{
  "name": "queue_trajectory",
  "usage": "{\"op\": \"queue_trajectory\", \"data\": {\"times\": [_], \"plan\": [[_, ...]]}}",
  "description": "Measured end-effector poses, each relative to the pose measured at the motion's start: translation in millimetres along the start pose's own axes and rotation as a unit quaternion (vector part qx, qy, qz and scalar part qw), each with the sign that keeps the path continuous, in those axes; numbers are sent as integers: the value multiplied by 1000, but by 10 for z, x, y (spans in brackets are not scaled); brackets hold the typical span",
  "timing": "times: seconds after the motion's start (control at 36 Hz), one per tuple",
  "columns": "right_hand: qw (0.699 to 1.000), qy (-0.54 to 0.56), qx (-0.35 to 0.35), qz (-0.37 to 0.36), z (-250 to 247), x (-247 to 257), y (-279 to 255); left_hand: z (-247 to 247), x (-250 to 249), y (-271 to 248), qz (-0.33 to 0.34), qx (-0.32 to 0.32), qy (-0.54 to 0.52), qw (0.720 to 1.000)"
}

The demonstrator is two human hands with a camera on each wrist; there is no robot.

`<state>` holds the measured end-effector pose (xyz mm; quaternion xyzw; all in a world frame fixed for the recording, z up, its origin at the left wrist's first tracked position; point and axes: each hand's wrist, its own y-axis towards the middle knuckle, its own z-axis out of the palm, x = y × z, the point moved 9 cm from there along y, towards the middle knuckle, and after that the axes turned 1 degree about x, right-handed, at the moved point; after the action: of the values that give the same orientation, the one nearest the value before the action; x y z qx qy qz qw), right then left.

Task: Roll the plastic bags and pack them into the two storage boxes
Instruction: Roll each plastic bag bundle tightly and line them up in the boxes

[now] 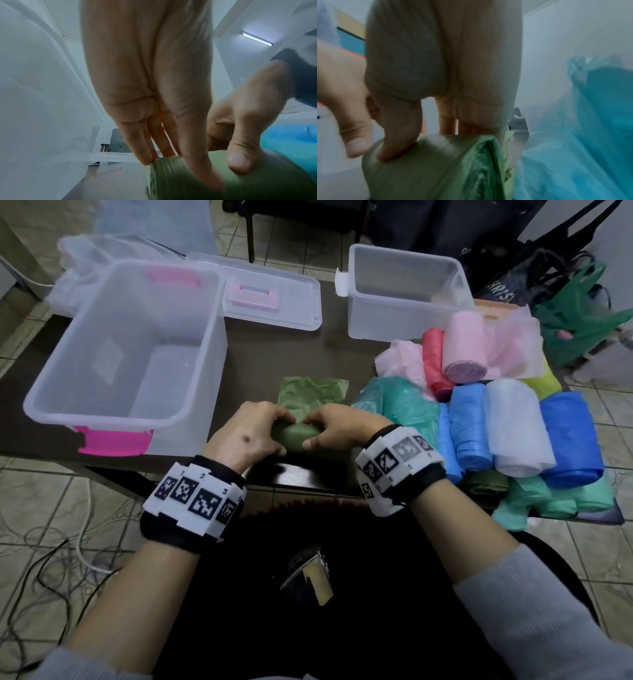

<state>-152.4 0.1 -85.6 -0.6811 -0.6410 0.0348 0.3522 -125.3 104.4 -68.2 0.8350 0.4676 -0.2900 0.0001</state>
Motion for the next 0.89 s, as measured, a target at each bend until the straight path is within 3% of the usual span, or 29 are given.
{"op": "queue_trajectory", "data": {"times": [0.19, 0.33, 0.44, 0.58, 0.75, 0.89], "plan": [[999, 12, -19, 37, -100, -86, 61, 30, -32, 88, -8, 7, -9, 1000], [980, -27, -198, -17, -193, 61, -58, 70, 16, 179, -31, 38, -20, 999], [958, -106, -262, -46, -48, 208, -205, 91, 85, 212, -51, 60, -25, 997], [964, -81, -244, -62, 118, 149, -201, 127, 137, 205, -57, 95, -45, 993], [981, -56, -181, -47, -6, 84, -15, -99, 27, 166, -12, -72, -40, 997], [994, -1, -108, -29, -113, 50, 32, -21, 13, 124, 4, -53, -35, 998]]}}
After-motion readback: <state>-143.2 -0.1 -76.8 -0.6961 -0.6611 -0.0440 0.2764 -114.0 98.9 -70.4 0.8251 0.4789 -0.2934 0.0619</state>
